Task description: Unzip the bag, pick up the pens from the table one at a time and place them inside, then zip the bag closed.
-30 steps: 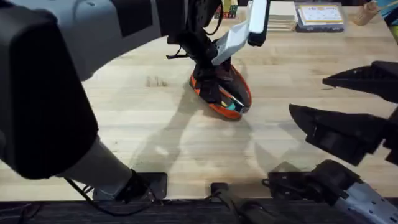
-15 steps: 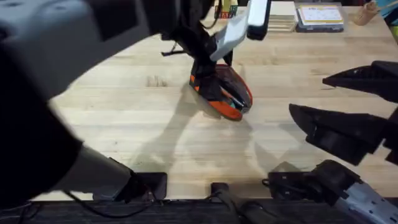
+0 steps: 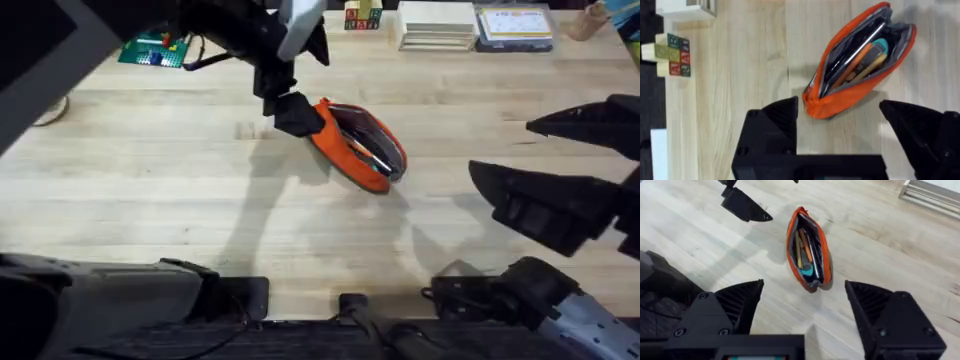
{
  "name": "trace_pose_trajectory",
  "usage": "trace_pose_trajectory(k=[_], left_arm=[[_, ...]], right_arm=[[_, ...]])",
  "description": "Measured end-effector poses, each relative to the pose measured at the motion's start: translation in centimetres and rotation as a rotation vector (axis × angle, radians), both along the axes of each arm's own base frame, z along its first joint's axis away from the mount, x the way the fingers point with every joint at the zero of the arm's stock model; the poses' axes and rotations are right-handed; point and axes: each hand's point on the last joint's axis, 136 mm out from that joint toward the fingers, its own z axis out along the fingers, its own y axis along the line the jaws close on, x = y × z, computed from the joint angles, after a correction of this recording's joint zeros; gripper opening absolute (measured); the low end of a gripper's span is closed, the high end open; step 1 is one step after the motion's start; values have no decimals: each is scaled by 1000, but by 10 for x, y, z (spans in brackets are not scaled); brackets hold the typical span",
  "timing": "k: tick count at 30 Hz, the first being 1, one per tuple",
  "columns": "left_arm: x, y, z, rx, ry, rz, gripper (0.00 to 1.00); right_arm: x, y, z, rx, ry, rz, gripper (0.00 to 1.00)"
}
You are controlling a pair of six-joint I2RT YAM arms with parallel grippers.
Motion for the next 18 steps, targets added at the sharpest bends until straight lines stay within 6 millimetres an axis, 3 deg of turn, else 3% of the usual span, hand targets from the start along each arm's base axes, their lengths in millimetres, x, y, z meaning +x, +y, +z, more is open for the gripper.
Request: trace_pose_trajectory(k=[7, 12, 14, 18], left_arm=[[9, 23, 0, 6, -7, 52, 994], [11, 42, -10, -23, 12, 71, 994], [13, 64, -22, -92, 33, 113, 994], [20, 79, -24, -118, 23, 157, 994]], right_arm=[[0, 0, 0, 2, 1, -2, 998], [1, 0, 1, 5, -3, -2, 997], [6, 4, 11, 30, -44, -2, 998], [7, 4, 14, 37, -55, -2, 998]])
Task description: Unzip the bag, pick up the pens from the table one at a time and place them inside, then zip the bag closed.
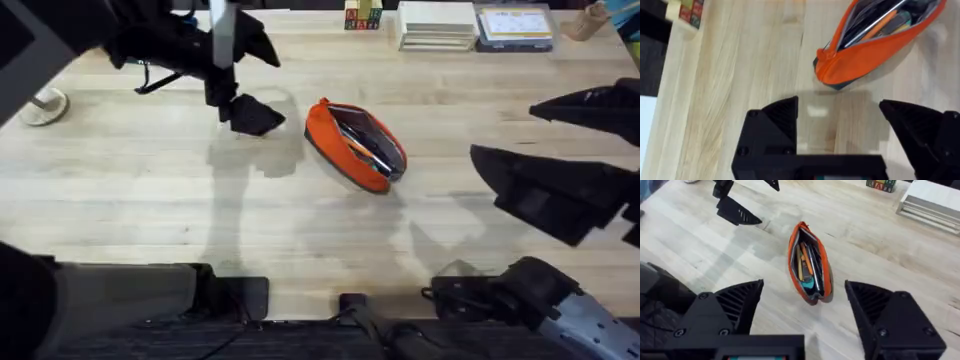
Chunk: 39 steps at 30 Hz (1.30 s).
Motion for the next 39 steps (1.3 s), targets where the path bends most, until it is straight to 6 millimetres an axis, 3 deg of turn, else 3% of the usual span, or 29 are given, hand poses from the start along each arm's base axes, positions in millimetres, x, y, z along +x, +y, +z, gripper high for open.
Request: trace_pose_trajectory(k=[5, 13, 23, 39], left_arm=[[7, 18, -4, -52, -14, 55, 994], [3, 43, -27, -96, 14, 138, 993], [5, 45, -25, -109, 0, 140, 993], [6, 45, -25, -109, 0, 140, 993]], right_arm=[[0, 0, 0, 0, 0, 0, 998], [0, 0, 0, 1, -2, 0, 997], [13, 7, 23, 51, -88, -3, 998], [86, 62, -36, 4, 194, -7, 998]])
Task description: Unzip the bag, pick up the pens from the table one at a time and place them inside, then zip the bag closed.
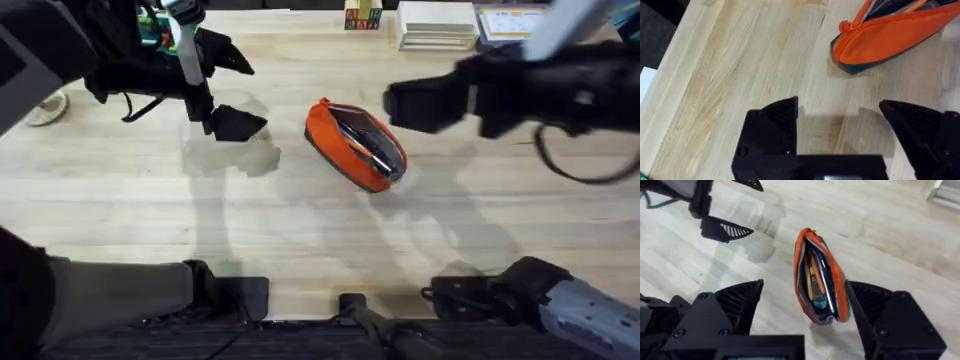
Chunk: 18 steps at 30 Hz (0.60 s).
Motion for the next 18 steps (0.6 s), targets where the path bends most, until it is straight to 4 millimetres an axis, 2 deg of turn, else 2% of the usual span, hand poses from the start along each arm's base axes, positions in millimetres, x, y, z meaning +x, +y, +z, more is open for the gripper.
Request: trace_pose_trajectory(k=[6, 14, 18], left_arm=[[0, 0, 0, 0, 0, 0, 993], [0, 0, 0, 0, 0, 0, 993], [0, 0, 0, 0, 0, 0, 994]], right_arm=[[24, 22, -25, 4, 84, 9, 998], [48, 40, -29, 65, 88, -8, 998], [52, 43, -40, 135, 192, -99, 998]])
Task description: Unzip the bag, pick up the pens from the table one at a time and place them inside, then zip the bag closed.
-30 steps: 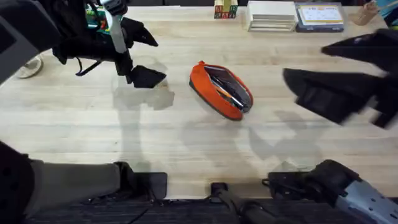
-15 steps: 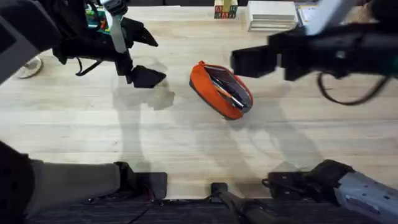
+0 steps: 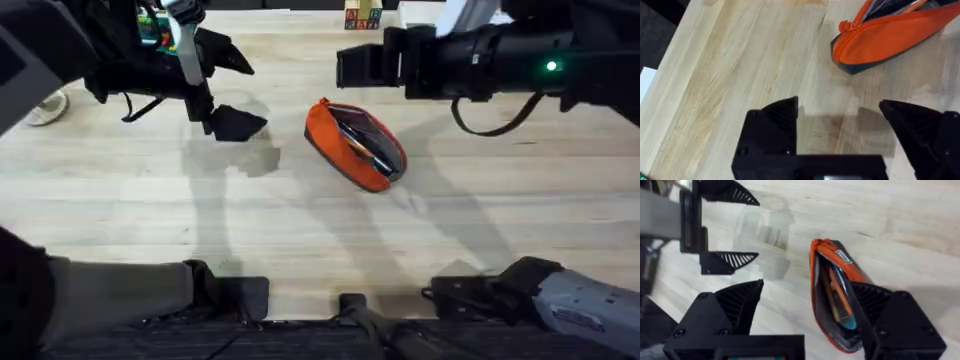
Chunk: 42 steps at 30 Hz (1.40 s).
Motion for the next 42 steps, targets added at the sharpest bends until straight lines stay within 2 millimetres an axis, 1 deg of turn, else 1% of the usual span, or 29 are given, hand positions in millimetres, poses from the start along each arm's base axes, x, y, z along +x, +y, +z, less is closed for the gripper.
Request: trace_pose_trajectory(k=[3, 8, 13, 20, 25, 29, 30, 32, 33, 34, 42], left_arm=[[0, 0, 0, 0, 0, 0, 994], [0, 0, 0, 0, 0, 0, 993], [0, 0, 0, 0, 0, 0, 993], [1, 0, 0, 1, -5, 0, 993], [1, 0, 0, 1, -7, 0, 993], [1, 0, 0, 1, -7, 0, 993], [1, 0, 0, 1, -8, 0, 993], [2, 0, 1, 2, -10, 0, 993], [2, 0, 1, 2, -10, 0, 993], [2, 0, 1, 2, -11, 0, 993], [2, 0, 1, 2, -10, 0, 994]], right_arm=[[1, 1, 1, 35, 25, -36, 998], [9, 6, 4, 68, 18, -55, 998], [24, 16, -7, 71, 22, -54, 998], [46, 45, -22, 69, -24, 0, 998], [57, 52, -33, 66, -31, 5, 998], [63, 54, -48, 44, -14, -1, 998], [66, 56, -66, 21, 19, -1, 998], [67, 57, -78, 5, 43, -2, 998], [70, 58, -97, -21, 75, -3, 998], [71, 59, -103, -28, 83, -5, 998], [76, 61, -127, -51, 117, -6, 997]])
